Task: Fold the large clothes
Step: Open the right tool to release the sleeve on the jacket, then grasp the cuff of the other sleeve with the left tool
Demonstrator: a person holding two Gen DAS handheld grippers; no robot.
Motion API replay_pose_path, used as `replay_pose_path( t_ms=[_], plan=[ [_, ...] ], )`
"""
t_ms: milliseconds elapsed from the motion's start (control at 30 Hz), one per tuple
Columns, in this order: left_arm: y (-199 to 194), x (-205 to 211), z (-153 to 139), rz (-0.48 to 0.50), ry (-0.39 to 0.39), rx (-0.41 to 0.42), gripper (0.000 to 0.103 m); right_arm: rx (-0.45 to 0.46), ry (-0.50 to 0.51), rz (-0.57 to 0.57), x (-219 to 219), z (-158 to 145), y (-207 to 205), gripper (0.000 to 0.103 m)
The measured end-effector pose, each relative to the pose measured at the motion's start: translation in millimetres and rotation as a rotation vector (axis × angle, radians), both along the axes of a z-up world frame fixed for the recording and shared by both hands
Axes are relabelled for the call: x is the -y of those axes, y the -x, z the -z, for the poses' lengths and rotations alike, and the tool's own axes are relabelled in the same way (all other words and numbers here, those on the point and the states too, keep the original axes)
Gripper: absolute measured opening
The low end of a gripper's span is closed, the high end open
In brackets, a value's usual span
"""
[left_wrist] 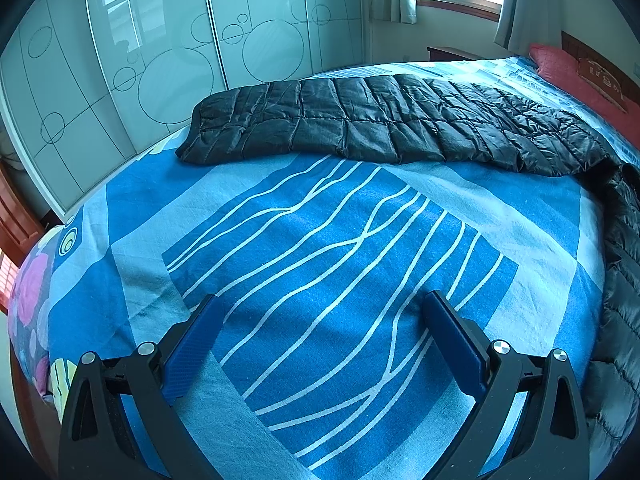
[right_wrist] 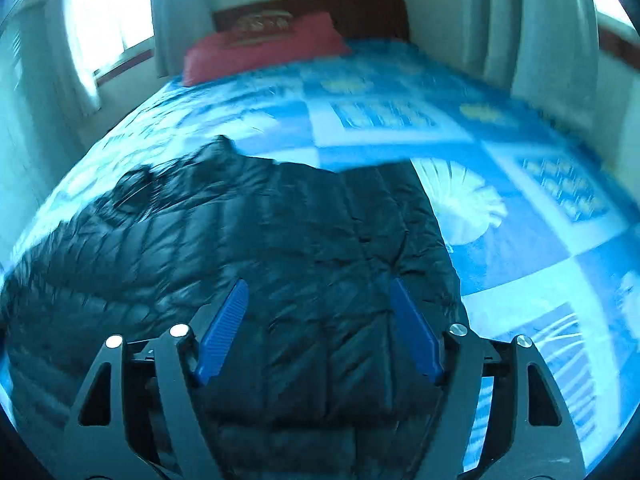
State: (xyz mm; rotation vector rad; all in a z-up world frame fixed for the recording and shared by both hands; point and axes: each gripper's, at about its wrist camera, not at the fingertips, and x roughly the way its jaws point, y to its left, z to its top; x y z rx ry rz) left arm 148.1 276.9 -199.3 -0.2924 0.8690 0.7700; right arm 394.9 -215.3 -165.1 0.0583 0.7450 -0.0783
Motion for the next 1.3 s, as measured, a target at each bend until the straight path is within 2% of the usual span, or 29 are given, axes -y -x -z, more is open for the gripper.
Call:
replay_pose_path(
  t_ms=[67, 167, 233, 467, 567, 700, 900, 1267, 1300],
  plan=[
    [1, -1, 0, 0.001, 0.006, 0.004, 0.099, -0.023, 0.026, 0.007, -4, 13, -3, 0.074],
    [1, -2, 0, 0.001, 0.009, 0.006, 0.099, -0.086, 0.007, 0.014, -1, 34, -16, 0.074],
    [1, -2, 0, 0.001, 0.012, 0.006, 0.099, -0.094, 0.007, 0.012, 0, 46, -21, 0.076],
    [0, -6, 0, 0.002, 0.053, 0.008, 0.099, -0.07, 0.0, 0.011, 1, 51, -20, 0.078],
    [0, -14, -3, 0.004, 0.11, 0.015, 0.099, -0.065, -0.004, 0.011, 1, 51, -19, 0.078],
    [0, -39, -9, -0.026, 0.192, 0.12, 0.099, -0.059, -0.008, 0.011, 1, 51, -17, 0.078],
    [-10, -82, -11, -0.108, 0.265, 0.281, 0.099, -0.058, -0.001, 0.012, 1, 51, -17, 0.078],
    [-4, -153, -7, -0.338, 0.423, 0.683, 0.097, -0.056, 0.0, 0.01, 2, 50, -16, 0.078],
    [-2, -154, -8, -0.353, 0.43, 0.709, 0.092, -0.057, 0.001, 0.009, 2, 50, -17, 0.078]
  ],
)
